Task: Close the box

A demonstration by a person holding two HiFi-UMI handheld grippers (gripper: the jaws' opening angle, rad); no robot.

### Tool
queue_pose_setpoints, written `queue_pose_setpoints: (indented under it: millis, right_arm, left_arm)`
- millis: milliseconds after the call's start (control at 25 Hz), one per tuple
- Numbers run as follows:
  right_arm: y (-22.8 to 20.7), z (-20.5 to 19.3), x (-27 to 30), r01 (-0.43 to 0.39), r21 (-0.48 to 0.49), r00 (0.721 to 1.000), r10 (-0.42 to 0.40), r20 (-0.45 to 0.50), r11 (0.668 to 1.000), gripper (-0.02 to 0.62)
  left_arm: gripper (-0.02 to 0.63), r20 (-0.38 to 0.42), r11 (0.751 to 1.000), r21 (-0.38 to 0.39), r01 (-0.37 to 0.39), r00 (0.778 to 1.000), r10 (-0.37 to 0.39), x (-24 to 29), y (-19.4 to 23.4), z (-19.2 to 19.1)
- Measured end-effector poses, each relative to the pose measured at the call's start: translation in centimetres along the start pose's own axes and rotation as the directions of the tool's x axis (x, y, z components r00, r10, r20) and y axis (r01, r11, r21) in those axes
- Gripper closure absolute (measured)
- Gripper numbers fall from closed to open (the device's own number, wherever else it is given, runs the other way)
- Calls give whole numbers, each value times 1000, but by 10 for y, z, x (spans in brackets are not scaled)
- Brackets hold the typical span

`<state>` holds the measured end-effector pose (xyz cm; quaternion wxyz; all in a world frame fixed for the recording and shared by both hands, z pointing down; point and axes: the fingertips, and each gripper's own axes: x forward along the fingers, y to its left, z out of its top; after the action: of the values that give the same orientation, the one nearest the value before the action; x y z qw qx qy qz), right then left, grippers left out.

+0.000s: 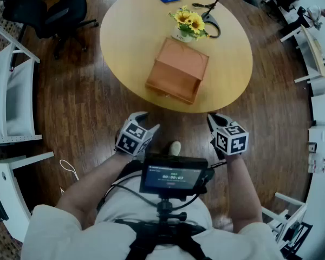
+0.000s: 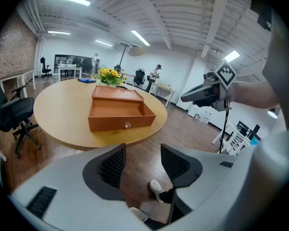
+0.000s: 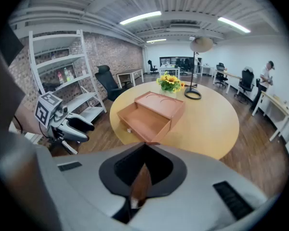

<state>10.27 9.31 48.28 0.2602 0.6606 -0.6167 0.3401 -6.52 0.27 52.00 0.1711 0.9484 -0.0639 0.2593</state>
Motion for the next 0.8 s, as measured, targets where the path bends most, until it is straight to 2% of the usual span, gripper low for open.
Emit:
queue_pose_setpoints:
  millis: [160,320,360,480,560,720,800]
  right_arm:
    - [-38,44,57,-44,-101,999,40,-37,994,592]
    - [-62,83,112,-136,-238,988,114,-105,962,592]
    - [-66,92,125,-163,-285,983,131,-127,945,592]
    - [-78,118,160,-219,-416,971,158,-177,883,592]
    - [-85,130,183,-250,-486,963,165,-211,838,592]
    - [-92,132,214,-291,-591,949,152,-275,752,592]
    - [-91,129,218,-309,-615,945,160,-286,726,592]
  left_arm:
    - [394,-22,999,4,-44,999,44,30,24,3]
    - [445,-17,989,-66,-133,991,132,57,39,6]
    - [445,-17,983,-92,-160,987,159,64,40,7]
    - [510,-11,960,-149,-236,972,237,82,46,10]
    - [510,-6,942,-177,-285,957,289,94,53,13]
    - [566,-6,915,-210,-344,937,350,110,55,16]
    - [566,-11,908,-207,-363,929,369,116,54,16]
